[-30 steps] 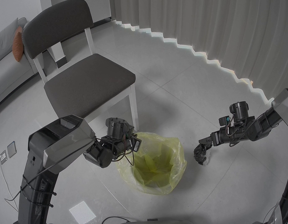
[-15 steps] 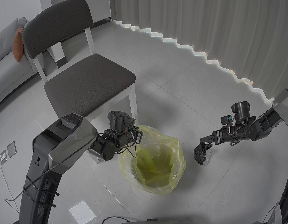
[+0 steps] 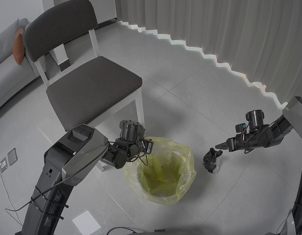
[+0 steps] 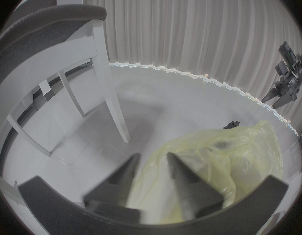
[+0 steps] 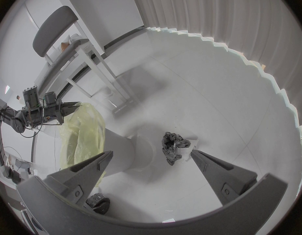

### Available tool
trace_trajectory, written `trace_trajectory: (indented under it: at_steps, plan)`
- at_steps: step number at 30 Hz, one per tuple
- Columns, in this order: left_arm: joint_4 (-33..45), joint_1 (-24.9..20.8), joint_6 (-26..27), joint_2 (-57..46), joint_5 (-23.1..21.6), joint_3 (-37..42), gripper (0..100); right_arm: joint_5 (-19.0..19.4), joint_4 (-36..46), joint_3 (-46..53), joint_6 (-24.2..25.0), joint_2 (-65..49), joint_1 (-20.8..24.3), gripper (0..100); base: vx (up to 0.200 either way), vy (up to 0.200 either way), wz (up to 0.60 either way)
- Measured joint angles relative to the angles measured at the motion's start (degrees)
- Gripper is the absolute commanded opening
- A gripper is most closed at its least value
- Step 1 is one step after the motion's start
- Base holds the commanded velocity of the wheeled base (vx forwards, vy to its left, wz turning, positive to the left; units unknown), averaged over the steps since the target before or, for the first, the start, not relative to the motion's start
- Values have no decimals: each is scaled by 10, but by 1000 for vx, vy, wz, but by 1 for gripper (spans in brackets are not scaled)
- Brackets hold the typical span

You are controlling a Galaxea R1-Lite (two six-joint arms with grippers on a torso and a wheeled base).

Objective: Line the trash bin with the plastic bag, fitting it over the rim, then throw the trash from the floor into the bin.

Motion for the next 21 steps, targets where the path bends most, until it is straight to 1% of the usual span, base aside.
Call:
trace_trajectory:
  at_steps: [3, 7, 14, 18, 21]
  plan:
    - [-1, 0, -28, -3, 1, 7, 100, 0, 0, -10, 0, 17, -9, 100, 0, 0, 0]
    - [-5, -1, -46, -19, 1, 28, 100, 0, 0, -23, 0, 37, -15, 100, 0, 0, 0]
    - [-24, -1, -75, -62, 1, 107, 100, -1, 0, -46, 1, 75, -18, 100, 0, 0, 0]
    - [-57, 3, -78, -76, 10, 148, 100, -1, -3, -36, 1, 81, -6, 100, 0, 0, 0]
    - [-77, 6, -79, -86, 19, 179, 100, 0, -12, -16, 5, 73, 21, 100, 0, 0, 0]
